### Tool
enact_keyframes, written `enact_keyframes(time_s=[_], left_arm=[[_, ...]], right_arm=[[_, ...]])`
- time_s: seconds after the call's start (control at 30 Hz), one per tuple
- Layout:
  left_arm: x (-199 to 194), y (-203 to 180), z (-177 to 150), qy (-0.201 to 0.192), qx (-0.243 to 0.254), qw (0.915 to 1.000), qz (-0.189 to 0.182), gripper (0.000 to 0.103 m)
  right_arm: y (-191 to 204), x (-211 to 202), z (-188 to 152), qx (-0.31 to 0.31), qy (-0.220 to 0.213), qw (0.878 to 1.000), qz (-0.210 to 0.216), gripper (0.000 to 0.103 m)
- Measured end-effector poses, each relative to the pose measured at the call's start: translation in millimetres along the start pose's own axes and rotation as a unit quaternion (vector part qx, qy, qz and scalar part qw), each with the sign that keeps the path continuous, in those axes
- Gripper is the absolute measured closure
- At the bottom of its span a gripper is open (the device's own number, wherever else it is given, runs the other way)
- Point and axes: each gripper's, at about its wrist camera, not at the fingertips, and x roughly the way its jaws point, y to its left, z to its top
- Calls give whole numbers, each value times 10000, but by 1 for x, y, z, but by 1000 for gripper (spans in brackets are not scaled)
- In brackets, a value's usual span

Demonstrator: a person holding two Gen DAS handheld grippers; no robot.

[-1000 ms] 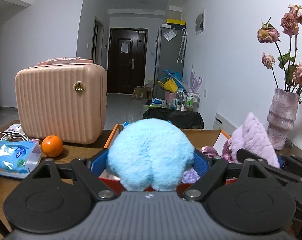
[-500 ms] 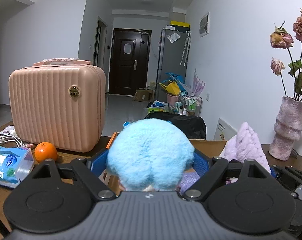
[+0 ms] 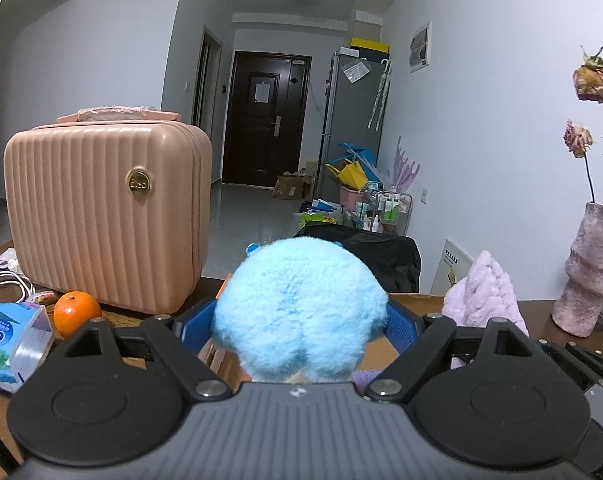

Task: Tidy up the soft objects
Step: 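Carry the blue plush and lavender towel with both tools over the box, then open both grippers to drop the plush and towel into the box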

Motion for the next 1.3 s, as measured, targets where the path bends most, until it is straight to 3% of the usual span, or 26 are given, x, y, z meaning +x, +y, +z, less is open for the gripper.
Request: enact_keyframes(time_s=[0.83, 1.03, 1.13, 1.3], left_arm=[[65, 12, -4, 378, -19, 9987, 340, 16], [62, 12, -4, 349, -8, 9988, 347, 11], [62, 14, -4, 358, -82, 9985, 411, 1], [62, 18, -3, 381, -191, 9977, 531, 0]], right_arm=[[5, 47, 4, -134, 390, 9991, -62, 70], [7, 51, 8, -145, 450, 9988, -99, 62], [7, 50, 8, -145, 431, 9989, -115, 41], [4, 47, 9, -55, 349, 9992, -179, 9]])
